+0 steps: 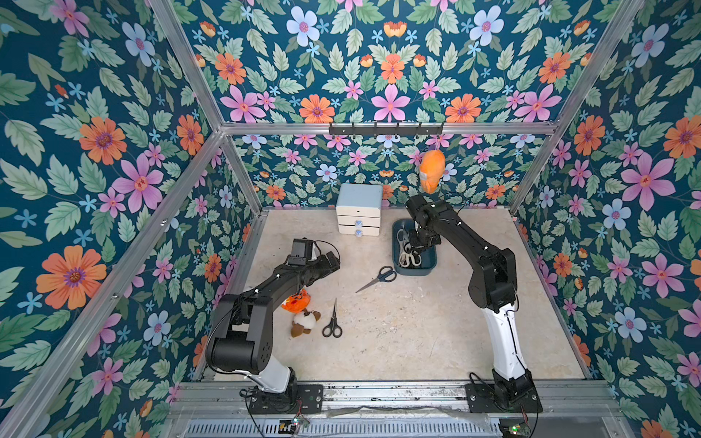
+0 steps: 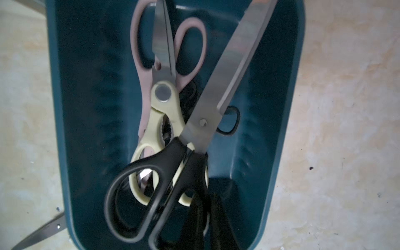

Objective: Put the scissors into the storage box
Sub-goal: Place the scissors in the storage box.

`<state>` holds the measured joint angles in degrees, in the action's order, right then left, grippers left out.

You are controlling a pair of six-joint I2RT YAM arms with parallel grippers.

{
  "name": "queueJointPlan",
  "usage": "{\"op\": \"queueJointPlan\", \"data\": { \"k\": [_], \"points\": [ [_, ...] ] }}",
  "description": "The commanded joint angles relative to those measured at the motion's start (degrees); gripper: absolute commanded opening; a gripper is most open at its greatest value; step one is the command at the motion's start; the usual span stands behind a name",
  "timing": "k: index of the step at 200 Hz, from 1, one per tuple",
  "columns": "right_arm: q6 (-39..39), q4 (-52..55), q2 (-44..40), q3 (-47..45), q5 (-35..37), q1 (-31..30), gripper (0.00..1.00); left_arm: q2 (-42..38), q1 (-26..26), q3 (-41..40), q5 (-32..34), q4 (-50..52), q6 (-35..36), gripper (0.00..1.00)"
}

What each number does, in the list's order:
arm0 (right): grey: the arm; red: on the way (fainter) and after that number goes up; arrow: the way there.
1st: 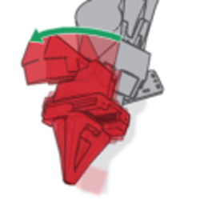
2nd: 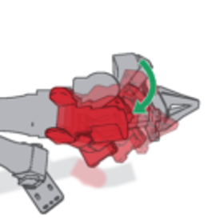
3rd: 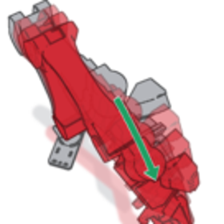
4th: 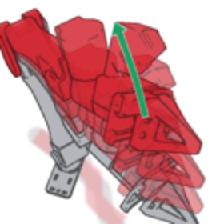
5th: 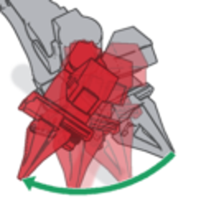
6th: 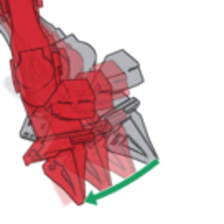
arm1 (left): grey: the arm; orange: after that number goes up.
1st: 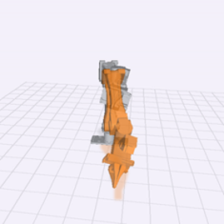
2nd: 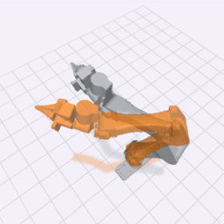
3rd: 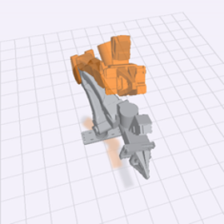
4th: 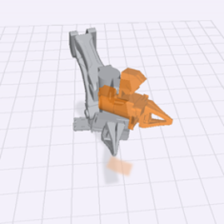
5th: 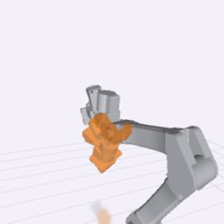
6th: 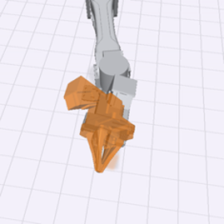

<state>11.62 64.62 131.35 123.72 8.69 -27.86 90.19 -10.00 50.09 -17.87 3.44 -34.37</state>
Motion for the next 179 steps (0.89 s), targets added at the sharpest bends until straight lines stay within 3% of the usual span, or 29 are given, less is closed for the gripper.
{"op": "queueJointPlan", "data": {
  "k": [1,66,107,127,179],
  "points": [
    [-2.22,0.88,0.57,-1.37,-0.87,-0.07,0.00,0.24,-0.10,0.70,0.19,-0.29,-0.16,0.99],
    [-0.61,-1.71,0.33,-5.24,-0.32,-0.11,0.00,-0.49,-0.11,0.00,1.40,0.92,0.48,0.99],
    [3.56,-2.13,-1.97,-5.40,0.71,-0.32,0.24,-0.31,-0.11,-0.57,1.07,0.12,0.10,0.99],
    [8.41,-1.65,-4.17,-5.36,2.15,-1.31,0.31,0.08,-0.08,-0.34,0.22,-0.32,0.09,0.99],
    [29.12,-1.13,-8.15,-7.75,5.89,-8.58,0.32,-0.54,-0.11,-1.62,0.55,-1.99,-0.70,0.99]
  ]
}}
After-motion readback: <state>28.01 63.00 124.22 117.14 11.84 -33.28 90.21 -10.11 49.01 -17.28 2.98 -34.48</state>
